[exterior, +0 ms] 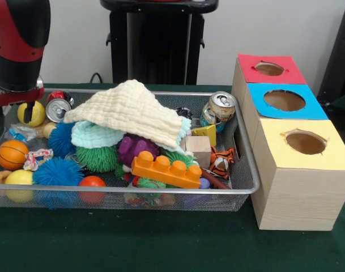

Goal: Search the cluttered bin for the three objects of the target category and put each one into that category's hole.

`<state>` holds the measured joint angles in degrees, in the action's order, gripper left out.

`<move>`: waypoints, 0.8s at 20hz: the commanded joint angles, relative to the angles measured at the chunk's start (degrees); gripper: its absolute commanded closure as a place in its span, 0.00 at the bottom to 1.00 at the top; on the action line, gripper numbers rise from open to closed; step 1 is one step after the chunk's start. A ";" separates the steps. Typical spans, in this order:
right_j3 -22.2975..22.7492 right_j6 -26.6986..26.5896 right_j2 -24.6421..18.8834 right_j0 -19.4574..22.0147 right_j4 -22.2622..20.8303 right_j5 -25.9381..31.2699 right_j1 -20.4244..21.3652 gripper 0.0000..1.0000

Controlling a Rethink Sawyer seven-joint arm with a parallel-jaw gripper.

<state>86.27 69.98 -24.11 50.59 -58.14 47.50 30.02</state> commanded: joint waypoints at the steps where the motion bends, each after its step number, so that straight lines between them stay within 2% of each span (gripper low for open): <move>1: -2.30 -7.81 1.93 0.19 -3.38 -0.89 0.38 0.00; 6: -3.05 -5.90 1.93 0.32 -4.47 -3.35 -3.56 0.00; 10: -2.96 -5.92 1.09 0.82 -4.13 -5.36 -4.52 0.00; 14: 0.13 -9.47 -3.80 5.52 -1.01 -11.59 -4.72 0.00; 16: 1.85 -10.94 -5.77 6.93 0.64 -12.34 -4.37 0.00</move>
<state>86.42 69.99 -24.89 53.49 -57.81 42.75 27.86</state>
